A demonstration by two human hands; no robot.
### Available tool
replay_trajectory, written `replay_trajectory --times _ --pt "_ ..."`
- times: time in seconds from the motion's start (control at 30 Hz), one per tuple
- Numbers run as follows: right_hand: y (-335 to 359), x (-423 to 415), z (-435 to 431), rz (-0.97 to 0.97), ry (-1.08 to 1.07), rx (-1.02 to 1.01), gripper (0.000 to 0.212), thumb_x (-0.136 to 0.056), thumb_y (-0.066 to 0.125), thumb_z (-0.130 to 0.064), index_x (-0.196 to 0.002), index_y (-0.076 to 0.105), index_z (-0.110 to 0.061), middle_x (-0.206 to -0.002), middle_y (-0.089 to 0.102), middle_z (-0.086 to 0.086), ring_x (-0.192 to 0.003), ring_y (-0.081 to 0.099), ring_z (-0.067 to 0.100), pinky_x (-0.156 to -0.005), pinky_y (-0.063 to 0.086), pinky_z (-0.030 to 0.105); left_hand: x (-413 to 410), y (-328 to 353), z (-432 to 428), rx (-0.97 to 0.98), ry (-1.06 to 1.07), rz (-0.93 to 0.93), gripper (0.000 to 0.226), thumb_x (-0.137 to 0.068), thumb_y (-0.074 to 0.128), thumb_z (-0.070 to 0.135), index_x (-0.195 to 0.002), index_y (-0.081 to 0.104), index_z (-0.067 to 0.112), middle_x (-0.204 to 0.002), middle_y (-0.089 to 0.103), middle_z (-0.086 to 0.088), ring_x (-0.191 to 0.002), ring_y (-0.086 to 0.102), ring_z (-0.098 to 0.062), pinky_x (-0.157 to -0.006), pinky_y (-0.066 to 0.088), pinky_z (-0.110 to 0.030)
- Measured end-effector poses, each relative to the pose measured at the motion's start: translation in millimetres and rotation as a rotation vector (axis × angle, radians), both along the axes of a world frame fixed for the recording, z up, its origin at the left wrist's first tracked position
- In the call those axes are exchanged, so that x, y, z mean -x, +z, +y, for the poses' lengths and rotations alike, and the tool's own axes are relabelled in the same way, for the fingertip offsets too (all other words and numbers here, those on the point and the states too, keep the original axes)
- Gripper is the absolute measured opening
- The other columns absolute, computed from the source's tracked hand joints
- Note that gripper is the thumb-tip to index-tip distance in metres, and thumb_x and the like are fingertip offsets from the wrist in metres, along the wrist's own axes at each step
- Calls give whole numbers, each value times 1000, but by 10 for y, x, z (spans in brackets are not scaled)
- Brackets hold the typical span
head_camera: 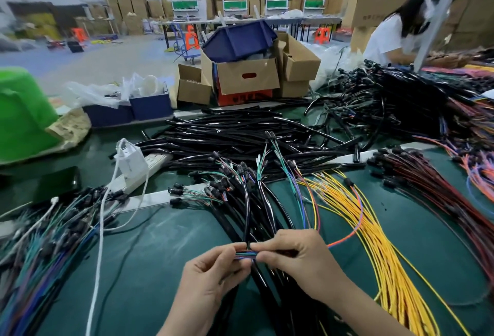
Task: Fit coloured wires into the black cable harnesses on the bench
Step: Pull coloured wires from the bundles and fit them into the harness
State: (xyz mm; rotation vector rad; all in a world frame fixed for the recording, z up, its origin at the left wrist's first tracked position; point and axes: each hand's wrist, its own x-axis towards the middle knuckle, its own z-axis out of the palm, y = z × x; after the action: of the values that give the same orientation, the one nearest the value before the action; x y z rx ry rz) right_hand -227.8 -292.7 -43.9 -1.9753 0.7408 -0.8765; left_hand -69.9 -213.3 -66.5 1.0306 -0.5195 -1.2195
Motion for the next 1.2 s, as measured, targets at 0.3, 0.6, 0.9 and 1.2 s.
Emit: replay_trajectory --times 0.3,0.6,0.9,1.2 --pt "-43 44 -5 -53 -4 -111 18 -77 77 -13 -93 77 -19 -65 67 -17 -62 59 -1 -63 41 13 102 38 -8 -36 73 79 18 -68 60 11 -70 77 4 -69 71 -18 -58 70 -14 -52 54 -17" --pt "-46 50 45 43 -6 -58 16 -81 74 -8 -90 76 -20 -68 66 -27 -61 63 -3 -63 44 9 127 43 12 -17 122 -121 14 -70 64 6 -76 77 5 -77 71 -24 -67 71 -20 -60 55 -19" --pt "41 65 66 -22 92 -170 15 -81 74 -12 -81 74 -27 -66 67 -7 -59 58 6 -60 47 27 203 18 24 -9 35 168 63 -19 98 26 -75 77 3 -68 70 -12 -50 63 -10 -51 53 -18" --pt "72 60 72 -60 147 -193 13 -82 71 -7 -84 72 -19 -82 73 -6 -72 68 11 -65 50 23 150 29 52 -100 -109 580 68 -7 97 12 -71 75 -1 -72 69 -16 -48 64 -11 -44 54 -22"
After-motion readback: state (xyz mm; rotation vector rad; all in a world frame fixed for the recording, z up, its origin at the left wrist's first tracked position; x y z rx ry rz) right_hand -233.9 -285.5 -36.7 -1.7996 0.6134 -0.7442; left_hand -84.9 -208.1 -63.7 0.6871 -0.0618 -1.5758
